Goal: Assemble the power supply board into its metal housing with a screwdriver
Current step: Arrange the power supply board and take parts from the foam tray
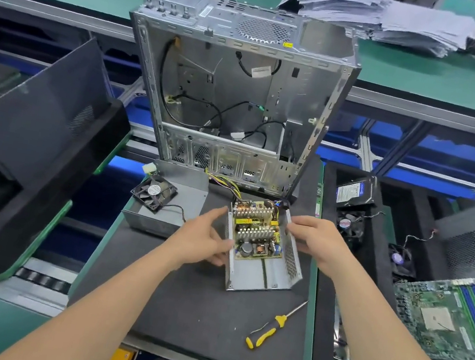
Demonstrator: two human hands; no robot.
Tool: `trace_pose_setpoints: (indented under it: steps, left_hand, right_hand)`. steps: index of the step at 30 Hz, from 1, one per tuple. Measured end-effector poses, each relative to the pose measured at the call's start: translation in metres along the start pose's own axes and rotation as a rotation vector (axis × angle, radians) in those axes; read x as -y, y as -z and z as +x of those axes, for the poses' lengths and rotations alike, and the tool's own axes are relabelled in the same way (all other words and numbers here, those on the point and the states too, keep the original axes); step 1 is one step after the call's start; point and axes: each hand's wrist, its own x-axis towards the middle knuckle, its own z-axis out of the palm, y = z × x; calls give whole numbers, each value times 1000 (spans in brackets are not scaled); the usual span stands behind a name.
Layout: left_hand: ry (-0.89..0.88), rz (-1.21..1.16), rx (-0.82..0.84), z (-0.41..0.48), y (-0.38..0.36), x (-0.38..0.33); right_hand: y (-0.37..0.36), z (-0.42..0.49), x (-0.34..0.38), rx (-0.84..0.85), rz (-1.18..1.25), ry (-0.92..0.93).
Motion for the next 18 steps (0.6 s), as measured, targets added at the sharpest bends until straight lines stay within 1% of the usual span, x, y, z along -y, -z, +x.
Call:
trace_pose_setpoints:
  steps: [2,3,5,7,10,12,14,18]
  left_hand:
    - [-41,71,-64,3,1,0]
    - [-55,65,-75,3,0,0]
    - [-53,-59,-47,6,-3,3]
    - [-28,-214,-2,8,-5,3]
    - [-6,-310,17,11,-6,5]
    - [17,-334,21,13,-7,5]
    - [13,-346,21,13,-11,6]
    - [-13,-296,-56,16,-12,8]
  right_hand:
    - [1,1,2,23,11,-25]
    - [2,1,2,32,39,-52]
    - [3,1,2,37,80,-113]
    - [3,-1,0,54,64,-147]
    - [1,-5,-1,61,48,-152]
    - [1,-8,-1,69,47,-156]
    - [2,-11,-1,131,11,-167]
    - [3,-19,3,229,-30,-204]
